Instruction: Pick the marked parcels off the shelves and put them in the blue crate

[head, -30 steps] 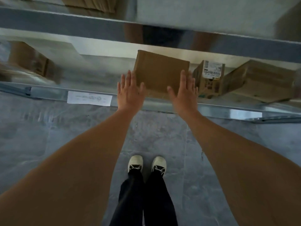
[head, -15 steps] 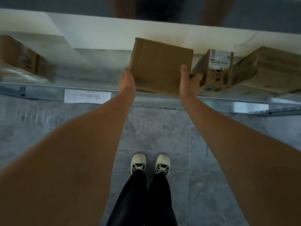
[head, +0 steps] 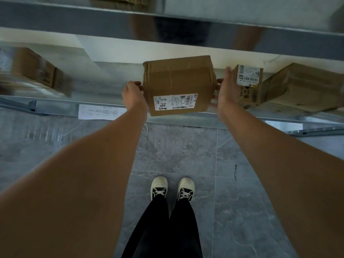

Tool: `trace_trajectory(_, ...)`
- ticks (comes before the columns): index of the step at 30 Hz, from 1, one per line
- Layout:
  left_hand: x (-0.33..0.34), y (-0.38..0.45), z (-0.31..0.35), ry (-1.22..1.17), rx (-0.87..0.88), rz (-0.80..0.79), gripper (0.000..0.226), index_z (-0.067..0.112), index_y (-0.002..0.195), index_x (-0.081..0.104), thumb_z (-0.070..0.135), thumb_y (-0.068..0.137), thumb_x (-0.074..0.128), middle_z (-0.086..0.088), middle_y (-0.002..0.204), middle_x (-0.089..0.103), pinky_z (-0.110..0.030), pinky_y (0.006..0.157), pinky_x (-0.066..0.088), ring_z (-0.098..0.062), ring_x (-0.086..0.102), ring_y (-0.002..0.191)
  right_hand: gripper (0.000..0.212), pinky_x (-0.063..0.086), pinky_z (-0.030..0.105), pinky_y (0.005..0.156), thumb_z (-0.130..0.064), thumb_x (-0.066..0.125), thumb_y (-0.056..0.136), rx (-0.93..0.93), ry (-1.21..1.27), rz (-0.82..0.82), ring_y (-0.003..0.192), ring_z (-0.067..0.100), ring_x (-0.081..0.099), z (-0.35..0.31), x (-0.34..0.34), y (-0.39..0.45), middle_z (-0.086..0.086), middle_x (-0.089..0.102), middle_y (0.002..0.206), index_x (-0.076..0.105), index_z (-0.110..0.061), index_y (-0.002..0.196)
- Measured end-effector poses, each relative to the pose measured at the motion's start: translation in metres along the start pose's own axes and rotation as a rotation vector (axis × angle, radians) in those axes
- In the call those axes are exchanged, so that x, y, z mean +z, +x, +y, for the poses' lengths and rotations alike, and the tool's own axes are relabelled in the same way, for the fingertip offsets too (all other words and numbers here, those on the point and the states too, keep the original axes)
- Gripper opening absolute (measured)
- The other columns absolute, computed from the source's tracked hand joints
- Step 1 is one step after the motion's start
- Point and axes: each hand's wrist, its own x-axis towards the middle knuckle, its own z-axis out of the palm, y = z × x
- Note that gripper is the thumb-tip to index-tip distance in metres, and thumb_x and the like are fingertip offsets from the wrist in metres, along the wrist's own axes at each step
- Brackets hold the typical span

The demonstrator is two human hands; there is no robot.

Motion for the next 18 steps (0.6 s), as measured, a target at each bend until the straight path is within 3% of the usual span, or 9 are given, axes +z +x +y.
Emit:
trace_trajectory(4,-0.004,0.001,-0.002,0.022,-0.001,-0.022,0.036,0.02,0.081,0.066,0.023,0.096,0.033,0.002,0.076,0.069,-0.02,0.047,0.047,-0.01,0.064,0.064,0.069,0.037,0.043,0.112,-0.065,0.035,0.095,-0.024,-0.077,-0.014,0.124,0.019,0.051,0.004,0.005,-0.005,-0.001,0.056,0.133,0.054,-0.014,0.137)
trace_trajectory(7,-0.004,0.003,-0.002,0.048,-0.06,-0.069,0.04,0.026,0.08,0.068,0.028,0.095,0.032,0.002,0.076,0.07,-0.029,0.061,0.055,-0.014,0.067,0.069,0.07,0.04,0.046,0.109,-0.068,0.034,0.093,0.028,-0.107,-0.061,0.125,0.024,0.053,0.01,0.008,-0.007,0.004,0.059,0.134,0.056,-0.017,0.135)
trace_trajectory(9,-0.003,0.001,-0.003,0.118,-0.029,-0.074,0.038,0.026,0.076,0.065,0.029,0.095,0.033,0.001,0.078,0.068,-0.032,0.068,0.052,-0.018,0.065,0.076,0.067,0.042,0.046,0.107,-0.067,0.038,0.093,0.05,-0.111,-0.071,0.121,0.024,0.056,0.015,0.01,-0.005,0.005,0.062,0.129,0.059,-0.015,0.13)
trace_trajectory(12,-0.002,0.003,-0.008,0.158,0.063,-0.043,0.032,0.016,0.081,0.061,0.026,0.095,0.033,-0.002,0.084,0.067,-0.03,0.066,0.046,-0.017,0.06,0.075,0.042,0.046,0.044,0.103,-0.054,0.049,0.093,0.061,-0.075,-0.052,0.112,0.023,0.061,0.021,0.01,0.0,0.004,0.067,0.116,0.064,-0.015,0.099)
trace_trajectory(15,0.0,0.01,-0.012,0.241,0.111,-0.056,0.026,0.016,0.076,0.051,0.024,0.093,0.033,-0.004,0.084,0.063,-0.026,0.06,0.037,-0.015,0.051,0.072,0.032,0.048,0.035,0.086,-0.041,0.049,0.095,0.046,-0.036,-0.069,0.086,0.019,0.059,0.024,0.015,0.005,0.0,0.062,0.084,0.053,-0.021,0.07)
trace_trajectory(18,0.002,0.015,-0.016,0.366,0.176,-0.12,0.03,0.022,0.068,0.049,0.023,0.094,0.034,0.004,0.074,0.059,-0.021,0.055,0.035,-0.008,0.048,0.065,0.024,0.044,0.035,0.087,-0.038,0.048,0.096,0.037,-0.067,-0.071,0.09,0.019,0.056,0.026,0.019,0.009,0.004,0.06,0.092,0.054,-0.022,0.08)
